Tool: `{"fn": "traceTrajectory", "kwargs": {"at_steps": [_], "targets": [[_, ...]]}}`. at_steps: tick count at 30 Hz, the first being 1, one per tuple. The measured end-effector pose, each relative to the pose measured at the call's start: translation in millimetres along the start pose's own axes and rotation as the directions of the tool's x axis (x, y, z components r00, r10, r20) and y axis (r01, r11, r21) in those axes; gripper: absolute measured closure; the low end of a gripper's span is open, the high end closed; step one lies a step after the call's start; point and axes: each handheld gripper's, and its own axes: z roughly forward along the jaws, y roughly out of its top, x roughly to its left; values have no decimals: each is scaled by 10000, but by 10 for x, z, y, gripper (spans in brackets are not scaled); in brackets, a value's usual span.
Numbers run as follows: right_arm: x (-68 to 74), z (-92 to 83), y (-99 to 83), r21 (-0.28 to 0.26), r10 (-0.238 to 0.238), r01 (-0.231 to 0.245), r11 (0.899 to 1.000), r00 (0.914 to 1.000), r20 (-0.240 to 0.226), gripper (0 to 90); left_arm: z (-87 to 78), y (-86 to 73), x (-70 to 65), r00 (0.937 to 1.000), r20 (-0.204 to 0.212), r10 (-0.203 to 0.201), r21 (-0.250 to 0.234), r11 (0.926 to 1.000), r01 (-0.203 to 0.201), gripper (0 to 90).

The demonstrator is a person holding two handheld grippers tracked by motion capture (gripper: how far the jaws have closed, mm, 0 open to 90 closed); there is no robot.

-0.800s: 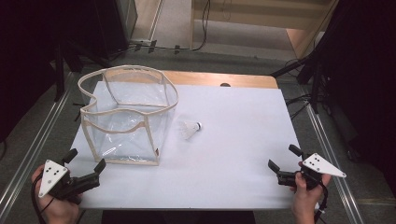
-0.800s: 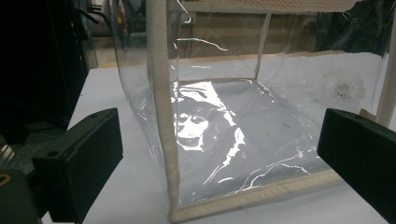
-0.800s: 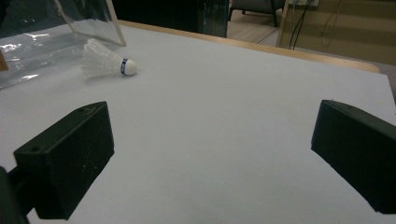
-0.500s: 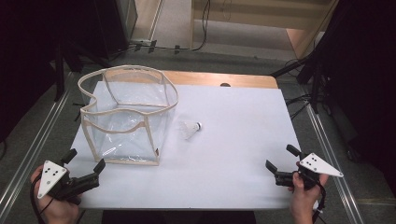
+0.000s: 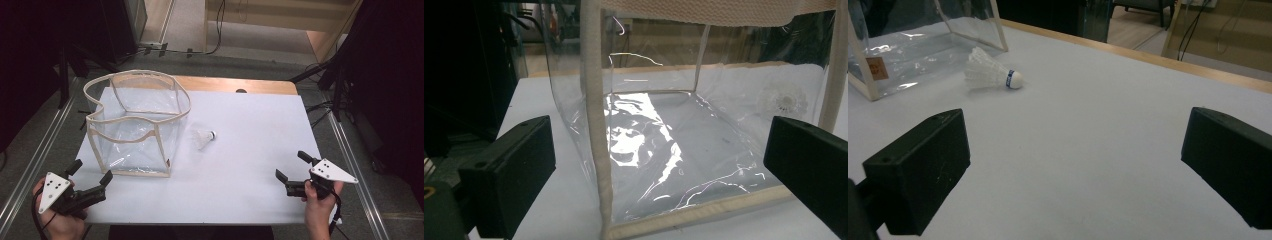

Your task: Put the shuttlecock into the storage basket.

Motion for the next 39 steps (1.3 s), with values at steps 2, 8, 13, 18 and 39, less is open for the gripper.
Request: {"fn": "traceTrajectory", "kwargs": {"at_steps": [2,8,13,18,39], "targets": [[3,13,58,-23,-25,24,10000,10000,-32,0,1,0,-5,10000,19,20,-1,10000,-20,6],[14,32,181,-4,-154,154,9999,9998,-107,0,5,0,-14,10000,57,22,-75,10000,-21,6],[25,47,250,41,-158,159,9999,9995,-280,0,6,0,-34,10000,86,47,-65,10000,-46,6],[40,77,284,150,-217,223,9996,9989,-424,0,0,13,-56,9999,102,102,-77,9999,-102,6],[120,345,622,244,-635,659,9975,9940,-892,0,-8,17,-31,9999,81,83,-117,9999,-82,6]]}}
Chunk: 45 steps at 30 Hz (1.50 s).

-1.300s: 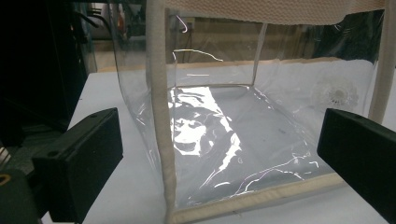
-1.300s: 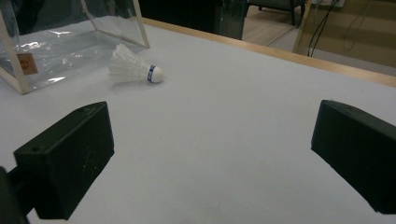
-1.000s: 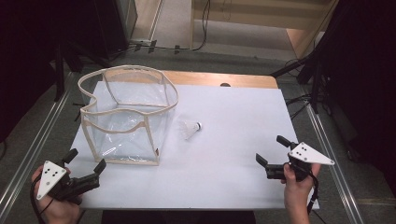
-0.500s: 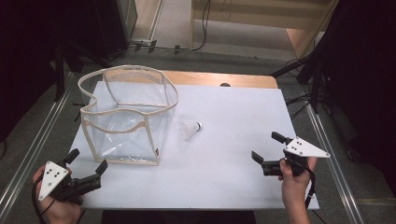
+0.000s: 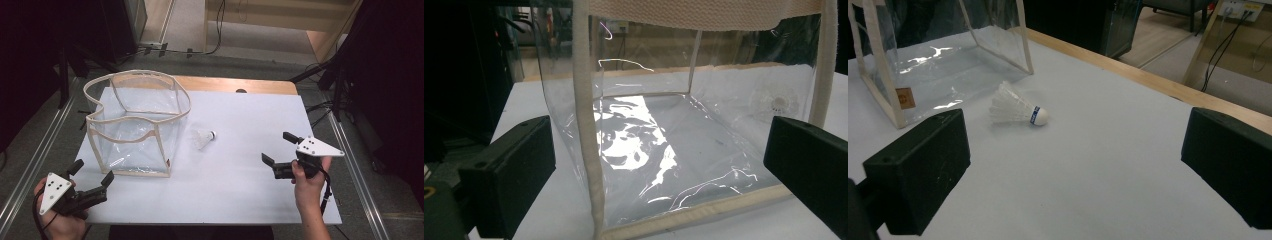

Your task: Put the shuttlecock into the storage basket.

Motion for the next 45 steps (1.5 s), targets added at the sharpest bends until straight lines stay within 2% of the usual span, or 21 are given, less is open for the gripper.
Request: {"fn": "traceTrajectory", "kwargs": {"at_steps": [18,26,40,41,45], "targets": [[81,354,217,85,-88,94,9999,9978,-654,0,-26,24,35,9999,-88,-102,-146,9998,101,6],[109,496,265,288,-77,105,9995,9957,-927,0,-30,32,45,9999,-35,-124,-184,9998,124,6],[118,808,386,771,-393,503,9958,9897,-1379,0,-23,29,56,9999,9,-154,-187,9997,154,6],[119,838,399,799,-445,563,9952,9888,-1425,46,-23,28,57,9999,6,-153,-189,9997,153,6],[133,933,436,957,-584,739,9927,9860,-1561,55,-22,28,65,9999,24,-158,-209,9997,159,6]]}}
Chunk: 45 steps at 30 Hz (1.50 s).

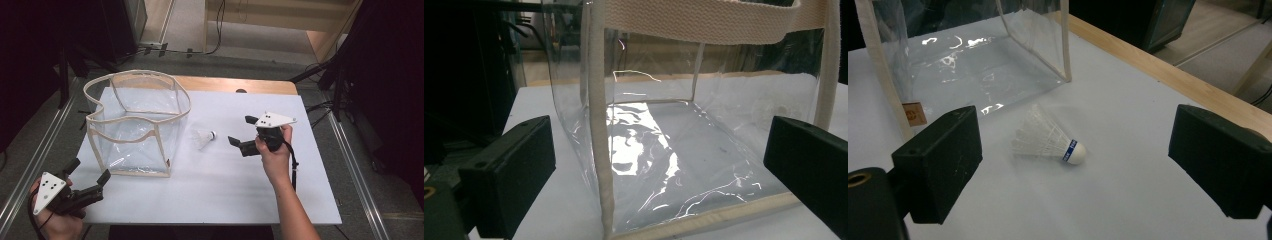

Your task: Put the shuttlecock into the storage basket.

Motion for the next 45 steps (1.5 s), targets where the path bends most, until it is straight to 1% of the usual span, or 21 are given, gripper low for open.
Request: {"fn": "traceTrajectory", "kwargs": {"at_steps": [4,5,6,9,11,13,17,19,22,23,25,26,29,31,33,35,36,37,39,42,45], "targets": [[14,98,37,248,-144,149,9996,9997,-219,56,-4,1,10,10000,-20,-7,4,10000,7,6],[20,124,42,330,-186,195,9993,9994,-295,83,-4,1,11,10000,-17,-26,-11,10000,26,6],[27,147,44,379,-223,235,9990,9992,-320,150,-5,2,14,10000,-16,-18,-12,10000,18,7],[57,227,39,633,-441,455,9970,9987,-239,257,-8,4,16,10000,-12,-12,-19,10000,12,6],[72,278,26,797,-445,477,9957,9981,-416,322,-7,4,14,10000,-15,14,-7,10000,-14,6],[87,329,14,947,-473,531,9941,9970,-617,368,-7,4,14,10000,-5,-3,-10,10000,3,6],[110,422,-2,1177,-452,544,9916,9958,-795,453,-5,3,8,10000,17,4,0,10000,-4,6],[125,469,-9,1328,-442,540,9897,9961,-761,485,-4,2,5,10000,30,3,2,10000,-3,7],[156,548,-27,1706,-613,719,9827,9959,-665,518,-2,1,5,10000,39,-11,-3,10000,11,6],[166,571,-31,1846,-577,687,9804,9963,-644,543,-1,0,6,10000,39,-2,0,10000,2,6],[175,607,-44,1887,-447,625,9800,9943,-971,631,0,-2,8,10000,40,-12,-6,10000,12,6],[181,630,-50,1927,-550,745,9784,9930,-1046,676,-1,-1,9,10000,39,-12,-3,10000,12,7],[205,693,-72,2331,-791,1043,9668,9902,-1150,805,-3,0,12,10000,32,-8,-1,10000,8,7],[202,741,-88,2616,-828,1149,9583,9880,-1306,875,-5,2,15,10000,25,-16,-11,10000,16,6],[195,792,-111,2801,-784,1181,9527,9857,-1490,878,-3,1,17,10000,22,-28,-17,10000,28,6],[202,858,-141,3065,-853,1348,9423,9818,-1694,878,-2,-1,17,10000,23,-39,-23,10000,39,6],[210,879,-151,3140,-882,1398,9391,9810,-1730,878,-1,-1,16,10000,29,-29,-13,10000,29,6],[219,911,-162,3270,-932,1473,9335,9801,-1755,879,-1,-1,16,10000,32,-31,-10,10000,31,6],[231,955,-175,3382,-939,1505,9290,9795,-1781,879,-1,-1,16,10000,41,-33,-15,10000,33,6],[238,1016,-190,3538,-869,1434,9242,9815,-1706,879,-3,-1,22,10000,25,-26,-5,10000,26,6],[229,1062,-201,3642,-810,1374,9211,9828,-1659,879,-5,-1,28,10000,13,-46,-8,10000,46,6]]}}
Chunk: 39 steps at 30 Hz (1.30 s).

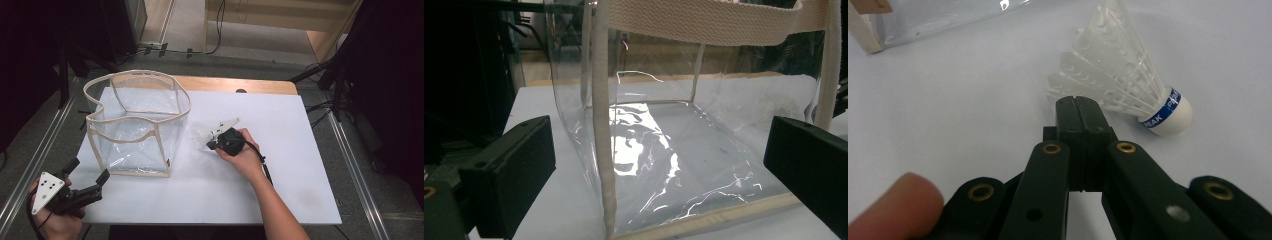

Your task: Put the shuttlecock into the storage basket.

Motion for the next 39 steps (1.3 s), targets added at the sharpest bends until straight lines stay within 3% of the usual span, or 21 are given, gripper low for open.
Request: {"fn": "traceTrajectory", "kwargs": {"at_steps": [20,39], "targets": [[-189,145,180,-168,733,-729,9972,9970,237,879,7,-5,5,10000,14,-36,16,10000,36,6],[-418,255,331,-411,1443,-1422,9890,9882,518,879,8,-2,10,10000,69,-30,11,10000,30,6]]}}
